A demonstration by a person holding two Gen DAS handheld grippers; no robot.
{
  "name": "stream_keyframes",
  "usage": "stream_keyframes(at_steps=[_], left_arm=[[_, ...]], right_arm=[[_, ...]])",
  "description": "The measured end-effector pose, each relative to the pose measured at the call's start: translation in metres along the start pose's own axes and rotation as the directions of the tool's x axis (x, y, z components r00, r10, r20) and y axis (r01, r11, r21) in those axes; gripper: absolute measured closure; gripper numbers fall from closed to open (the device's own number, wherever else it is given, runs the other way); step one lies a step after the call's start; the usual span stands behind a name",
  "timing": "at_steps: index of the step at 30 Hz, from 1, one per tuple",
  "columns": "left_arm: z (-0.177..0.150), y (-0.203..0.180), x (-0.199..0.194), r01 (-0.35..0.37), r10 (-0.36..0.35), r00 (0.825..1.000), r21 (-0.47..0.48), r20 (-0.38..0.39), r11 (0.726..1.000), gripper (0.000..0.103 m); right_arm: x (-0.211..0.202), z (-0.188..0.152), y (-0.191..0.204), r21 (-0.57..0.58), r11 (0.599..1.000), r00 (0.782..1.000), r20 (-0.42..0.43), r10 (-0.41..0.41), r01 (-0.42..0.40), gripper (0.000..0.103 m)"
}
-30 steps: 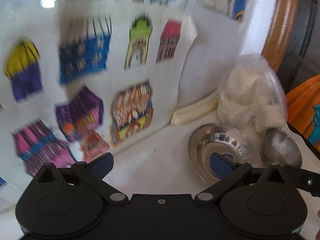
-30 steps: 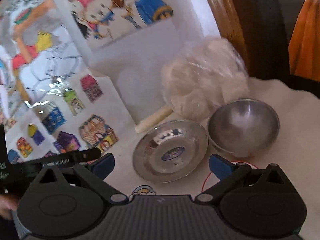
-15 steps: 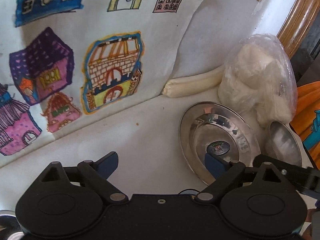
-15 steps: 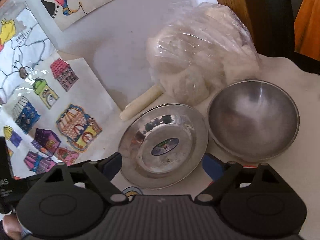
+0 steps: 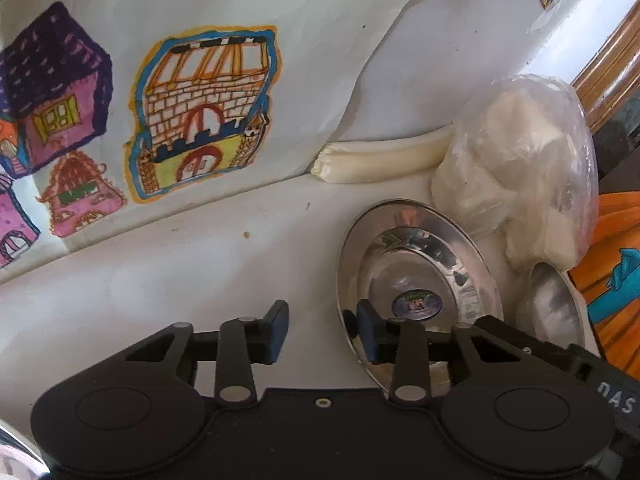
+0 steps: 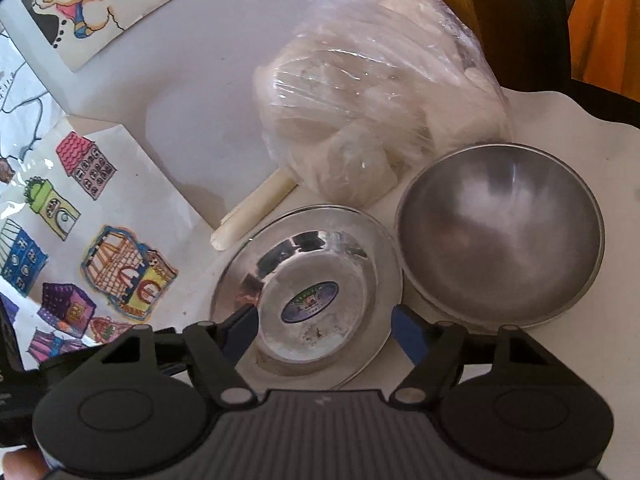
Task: Organize plates and bowls
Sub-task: 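Move both grippers to the small logo steel plate and grip its rim, then carry the small steel plate with both grippers and lower it onto the large plate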
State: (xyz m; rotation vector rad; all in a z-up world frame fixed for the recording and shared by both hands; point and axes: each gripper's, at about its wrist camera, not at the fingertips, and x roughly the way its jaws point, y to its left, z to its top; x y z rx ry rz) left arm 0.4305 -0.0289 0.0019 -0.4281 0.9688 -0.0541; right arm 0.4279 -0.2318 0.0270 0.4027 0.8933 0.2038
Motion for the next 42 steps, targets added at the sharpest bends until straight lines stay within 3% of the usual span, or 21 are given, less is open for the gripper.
stream_keyframes(at_steps=[9, 17, 19, 24, 26, 42], left_arm=[[-0.002, -0.013, 0.004, 0.010, -0.010, 1.000, 0.008, 0.003, 1.000, 0.086], [-0.003, -0.021, 0.009, -0.015, 0.015, 1.000, 0.031, -0.002, 0.999, 0.086], [-0.003, -0.022, 0.011, -0.015, 0.015, 1.000, 0.031, -0.006, 0.999, 0.086], [0.000, -0.018, 0.008, -0.025, 0.025, 1.000, 0.048, 0.000, 0.999, 0.089], [0.000, -0.017, 0.005, -0.028, 0.028, 1.000, 0.047, -0.001, 0.999, 0.089], [-0.011, -0.002, -0.063, -0.011, 0.005, 0.998, 0.084, 0.066, 0.996, 0.090]], right_arm=[[0.000, 0.001, -0.002, -0.023, 0.999, 0.999, 0.012, -0.035, 0.035, 0.042], [0.009, 0.003, -0.001, -0.047, 0.993, 0.992, -0.058, -0.109, 0.107, 0.045], [0.012, 0.001, 0.001, -0.055, 0.992, 0.992, -0.053, -0.118, 0.115, 0.050], [0.014, -0.003, -0.001, -0.057, 0.991, 0.991, -0.039, -0.125, 0.123, 0.077], [0.013, -0.005, -0.005, -0.051, 0.992, 0.993, -0.032, -0.117, 0.115, 0.082], [-0.025, -0.023, 0.007, -0.062, 0.998, 0.999, 0.029, -0.016, 0.017, 0.082]])
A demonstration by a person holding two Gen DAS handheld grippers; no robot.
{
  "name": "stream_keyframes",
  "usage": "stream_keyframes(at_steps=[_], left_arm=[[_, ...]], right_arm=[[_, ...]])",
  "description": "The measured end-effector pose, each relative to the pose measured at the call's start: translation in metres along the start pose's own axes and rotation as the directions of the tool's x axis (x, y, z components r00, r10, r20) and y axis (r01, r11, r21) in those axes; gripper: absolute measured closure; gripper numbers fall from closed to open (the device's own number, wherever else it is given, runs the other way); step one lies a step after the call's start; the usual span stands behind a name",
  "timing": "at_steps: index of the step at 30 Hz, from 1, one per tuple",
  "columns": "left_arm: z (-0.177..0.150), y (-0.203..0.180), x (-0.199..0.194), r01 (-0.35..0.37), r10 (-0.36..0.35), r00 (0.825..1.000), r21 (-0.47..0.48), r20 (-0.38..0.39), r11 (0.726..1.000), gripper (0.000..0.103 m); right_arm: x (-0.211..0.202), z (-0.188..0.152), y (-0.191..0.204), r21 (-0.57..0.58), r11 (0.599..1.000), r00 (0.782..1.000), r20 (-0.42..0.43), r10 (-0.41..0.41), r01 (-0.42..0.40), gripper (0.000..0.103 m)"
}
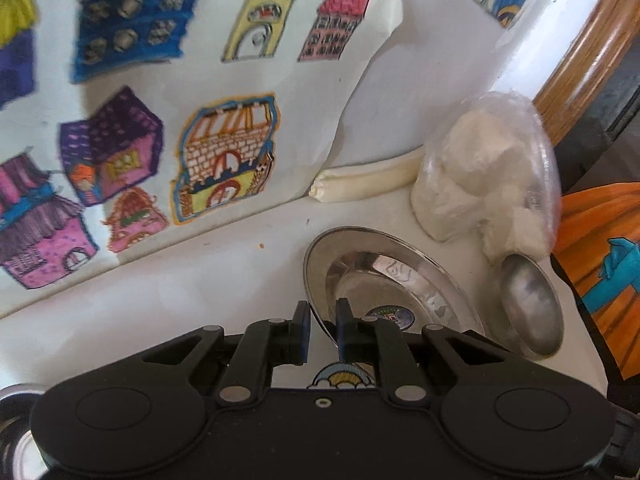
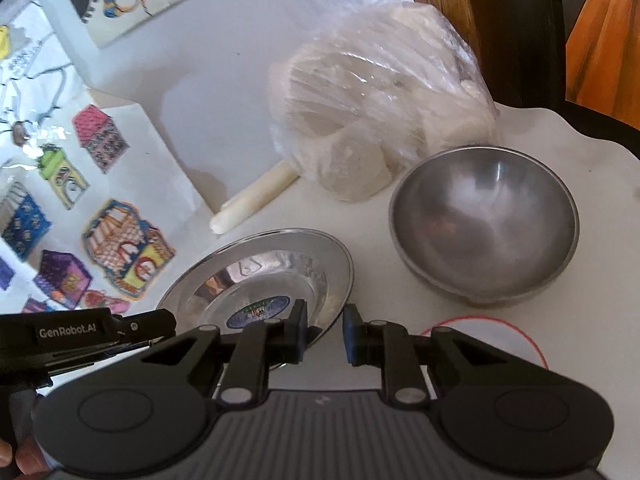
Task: Organize plates and bowls
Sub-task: 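Carry the small steel plate with both grippers and lower it onto the large plate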
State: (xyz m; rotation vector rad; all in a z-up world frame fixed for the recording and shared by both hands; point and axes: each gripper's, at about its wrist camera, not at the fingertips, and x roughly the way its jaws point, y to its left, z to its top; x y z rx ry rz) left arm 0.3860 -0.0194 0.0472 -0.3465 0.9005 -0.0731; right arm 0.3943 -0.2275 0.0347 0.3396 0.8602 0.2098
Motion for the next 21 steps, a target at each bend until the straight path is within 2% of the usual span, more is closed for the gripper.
stream_keyframes(at_steps=[8, 16, 21], left_arm=[[-0.005, 0.011, -0.049, 0.035, -0.035, 0.998, 0.001, 0.057, 0.999, 0.090], [-0.021, 0.045, -0.099, 0.056, -0.054, 0.989, -0.014, 0.134, 0.998, 0.090], [-0.039, 0.072, -0.124, 0.056, -0.049, 0.983, -0.034, 0.178, 0.998, 0.090]], right_arm=[[-0.037, -0.009, 0.021, -0.026, 0.999, 0.998, 0.046, 0.044, -0.043, 0.082], [-0.066, -0.030, 0.053, -0.076, 0.993, 0.991, 0.089, 0.098, -0.091, 0.082], [-0.075, -0.047, 0.073, -0.099, 0.985, 0.985, 0.087, 0.151, -0.142, 0.082]])
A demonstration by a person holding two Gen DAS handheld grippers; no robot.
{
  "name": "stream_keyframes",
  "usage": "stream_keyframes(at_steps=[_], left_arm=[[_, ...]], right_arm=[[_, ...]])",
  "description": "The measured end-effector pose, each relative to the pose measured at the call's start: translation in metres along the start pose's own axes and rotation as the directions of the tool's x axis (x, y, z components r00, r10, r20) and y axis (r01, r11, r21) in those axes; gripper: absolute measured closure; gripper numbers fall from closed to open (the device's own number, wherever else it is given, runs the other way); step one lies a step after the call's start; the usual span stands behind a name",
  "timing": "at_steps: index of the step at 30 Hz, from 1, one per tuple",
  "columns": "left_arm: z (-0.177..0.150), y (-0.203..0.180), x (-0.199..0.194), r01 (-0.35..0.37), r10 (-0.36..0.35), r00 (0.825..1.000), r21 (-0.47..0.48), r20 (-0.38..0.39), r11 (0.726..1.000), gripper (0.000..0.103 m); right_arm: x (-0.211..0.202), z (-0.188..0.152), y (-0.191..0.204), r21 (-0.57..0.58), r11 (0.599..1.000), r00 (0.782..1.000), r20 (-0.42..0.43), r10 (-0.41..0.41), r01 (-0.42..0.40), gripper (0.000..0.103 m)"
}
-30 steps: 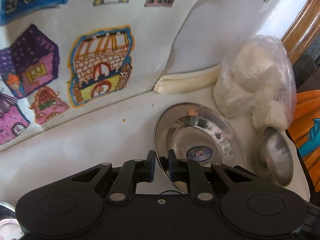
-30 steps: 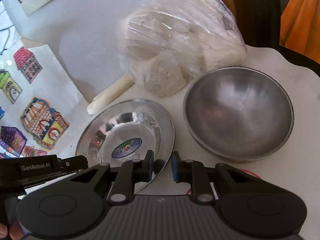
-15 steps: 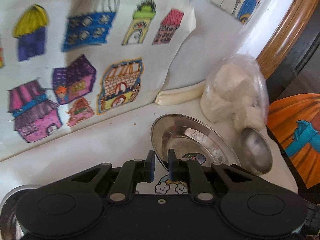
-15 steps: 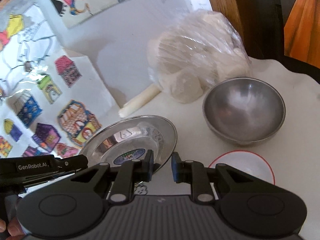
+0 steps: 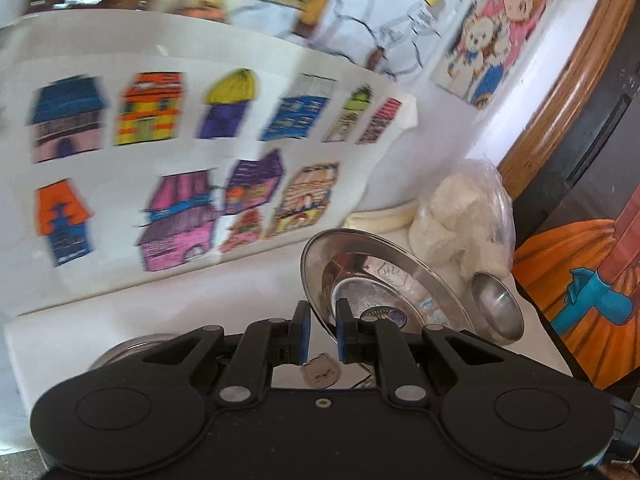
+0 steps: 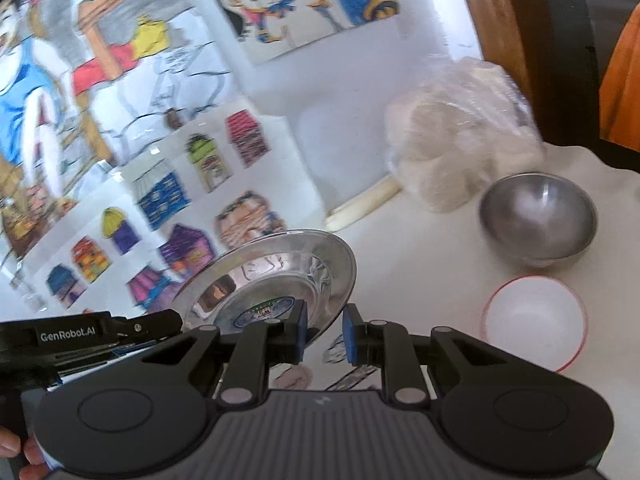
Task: Organize plates and bowls
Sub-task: 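Carry the small steel plate with both grippers and lower it onto the large plate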
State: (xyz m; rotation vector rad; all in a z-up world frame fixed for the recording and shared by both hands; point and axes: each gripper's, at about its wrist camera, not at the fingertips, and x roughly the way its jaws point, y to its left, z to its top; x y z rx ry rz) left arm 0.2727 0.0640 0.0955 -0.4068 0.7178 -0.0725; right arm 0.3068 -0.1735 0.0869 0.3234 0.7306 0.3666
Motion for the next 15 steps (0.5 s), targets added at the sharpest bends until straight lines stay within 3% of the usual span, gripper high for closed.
stream_keyframes(at_steps=[15], left_arm=[[-0.040, 0.073, -0.047, -0.081, 0.085, 0.993, -0.054, 0.077, 0.995, 0.090]], right_arm=[[0.007, -0.058, 0.061, -0.092, 0.989, 0.993, -0.035, 0.112, -0.114, 0.081]])
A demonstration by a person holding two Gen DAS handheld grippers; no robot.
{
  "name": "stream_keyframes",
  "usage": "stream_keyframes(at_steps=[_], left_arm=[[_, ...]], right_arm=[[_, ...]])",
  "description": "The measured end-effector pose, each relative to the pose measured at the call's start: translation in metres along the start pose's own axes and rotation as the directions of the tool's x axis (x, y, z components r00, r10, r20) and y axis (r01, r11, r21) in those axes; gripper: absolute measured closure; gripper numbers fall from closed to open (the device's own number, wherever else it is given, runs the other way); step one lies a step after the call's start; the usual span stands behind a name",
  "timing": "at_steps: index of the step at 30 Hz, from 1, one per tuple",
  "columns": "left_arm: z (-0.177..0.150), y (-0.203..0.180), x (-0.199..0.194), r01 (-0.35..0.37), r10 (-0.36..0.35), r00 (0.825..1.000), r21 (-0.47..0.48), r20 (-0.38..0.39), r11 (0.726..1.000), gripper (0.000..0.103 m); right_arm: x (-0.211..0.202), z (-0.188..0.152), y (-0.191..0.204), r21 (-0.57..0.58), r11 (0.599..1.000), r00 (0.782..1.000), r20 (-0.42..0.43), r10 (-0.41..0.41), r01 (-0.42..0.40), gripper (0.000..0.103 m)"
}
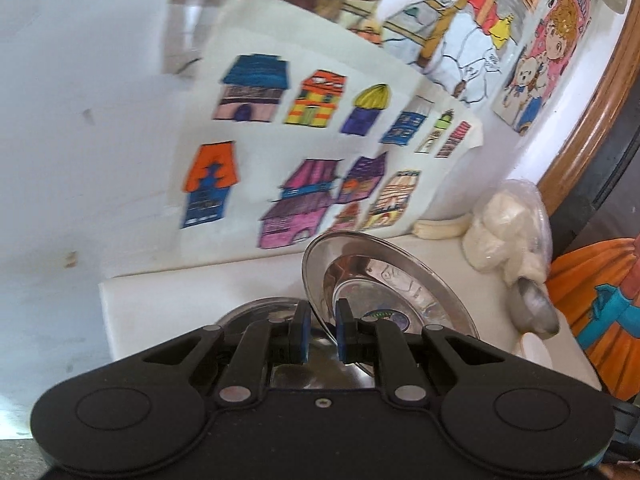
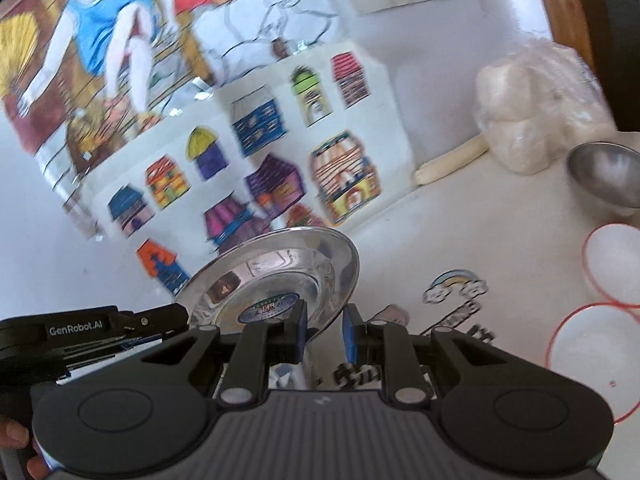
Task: Organize plates and bowls
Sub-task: 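Carry the small steel plate with both grippers and lower it onto the large plate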
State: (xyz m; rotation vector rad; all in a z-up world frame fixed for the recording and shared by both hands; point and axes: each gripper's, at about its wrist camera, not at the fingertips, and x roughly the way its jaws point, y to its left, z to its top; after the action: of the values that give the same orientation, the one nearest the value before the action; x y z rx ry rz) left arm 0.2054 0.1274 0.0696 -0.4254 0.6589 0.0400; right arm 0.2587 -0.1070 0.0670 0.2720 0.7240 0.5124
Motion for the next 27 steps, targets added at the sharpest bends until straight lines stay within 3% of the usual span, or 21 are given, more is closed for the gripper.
stream_keyframes(at_steps=[10, 27], left_arm=[[-0.021, 0.025, -0.008, -0.043, 0.043, 0.999, 0.005, 0.020, 0.999, 0.088], [-0.042, 0.032, -0.015, -0.112, 0.110, 0.993, 0.072, 0.034, 0.991, 0.084]], right_arm=[[0.010, -0.028, 0.019, -0.042, 0.999, 1.000, -0.011, 0.023, -0.024, 0.081], [0.012, -0.054, 0.038, -0.120, 0.993, 1.000, -0.023, 0.016, -0.018, 0.077]])
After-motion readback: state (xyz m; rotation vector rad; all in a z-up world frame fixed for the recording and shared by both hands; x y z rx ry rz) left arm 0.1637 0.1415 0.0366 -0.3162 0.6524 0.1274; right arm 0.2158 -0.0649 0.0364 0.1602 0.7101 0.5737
